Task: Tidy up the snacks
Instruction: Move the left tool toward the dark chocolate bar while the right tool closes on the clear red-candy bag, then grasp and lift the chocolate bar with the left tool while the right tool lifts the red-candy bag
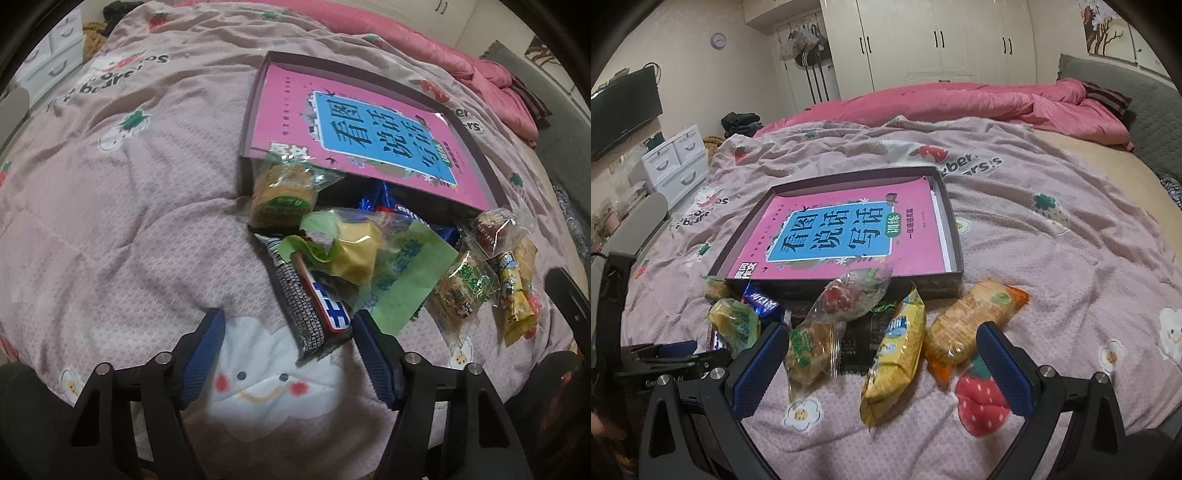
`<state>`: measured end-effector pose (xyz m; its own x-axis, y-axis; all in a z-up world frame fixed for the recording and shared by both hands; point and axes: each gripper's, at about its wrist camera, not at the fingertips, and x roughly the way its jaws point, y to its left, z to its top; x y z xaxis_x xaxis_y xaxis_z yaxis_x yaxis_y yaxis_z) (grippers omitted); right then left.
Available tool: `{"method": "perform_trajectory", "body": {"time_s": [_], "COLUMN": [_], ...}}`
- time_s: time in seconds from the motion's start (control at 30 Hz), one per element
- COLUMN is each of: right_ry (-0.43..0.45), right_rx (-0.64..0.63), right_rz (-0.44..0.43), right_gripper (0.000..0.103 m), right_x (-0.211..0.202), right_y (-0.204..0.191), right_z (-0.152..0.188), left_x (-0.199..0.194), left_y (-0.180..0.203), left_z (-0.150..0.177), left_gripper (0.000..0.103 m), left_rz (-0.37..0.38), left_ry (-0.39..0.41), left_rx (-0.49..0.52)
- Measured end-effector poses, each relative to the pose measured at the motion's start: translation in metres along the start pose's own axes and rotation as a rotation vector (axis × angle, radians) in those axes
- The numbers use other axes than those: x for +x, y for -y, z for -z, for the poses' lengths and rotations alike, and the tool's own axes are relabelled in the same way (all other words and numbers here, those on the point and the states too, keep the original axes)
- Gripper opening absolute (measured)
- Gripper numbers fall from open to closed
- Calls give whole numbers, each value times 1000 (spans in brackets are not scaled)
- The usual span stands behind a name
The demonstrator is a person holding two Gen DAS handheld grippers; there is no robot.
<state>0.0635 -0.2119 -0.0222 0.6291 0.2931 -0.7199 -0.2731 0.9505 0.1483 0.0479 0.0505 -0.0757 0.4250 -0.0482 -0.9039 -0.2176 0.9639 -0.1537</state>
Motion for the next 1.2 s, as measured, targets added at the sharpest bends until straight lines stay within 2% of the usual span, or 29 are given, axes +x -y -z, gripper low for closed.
{"method": "perform_trajectory", "body": {"time_s": [0.17, 0.27, 0.33, 0.53, 0.7, 0.93, 1.07, 1.2], "right_ry": [-20, -37, -56, -50, -36, -50, -41, -15], "right_rx": [28, 26, 18, -13, -68, -64, -57, -52], "right_rz": [-24, -60, -70, -110, -106, -140, -160, -168], "right_gripper": [96, 85, 74, 56, 53, 45, 43, 43], "right_x": [21, 31, 38, 50, 54, 59, 56, 49], "right_y": [1, -2, -4, -14, -24, -21, -18, -16], "right_z": [-9, -10, -11, -14, -15, -16, -16, -17], "left_x": [4, 2, -1, -6, -1, 8, 10, 8], "left_y": [3, -1, -6, -13, -10, -2, -3, -7], "left_z": [-5, -4, -1, 3, 2, -5, -8, -8], "left_gripper": [60, 55, 53, 50, 49, 49, 33, 31], "left_rz": [10, 26, 39, 45, 34, 16, 48, 67], "left_ry": [5, 5, 4, 2, -9, -11, -6, -5], "left_rx": [10, 0, -9, -36, -32, -20, -23, -25]}}
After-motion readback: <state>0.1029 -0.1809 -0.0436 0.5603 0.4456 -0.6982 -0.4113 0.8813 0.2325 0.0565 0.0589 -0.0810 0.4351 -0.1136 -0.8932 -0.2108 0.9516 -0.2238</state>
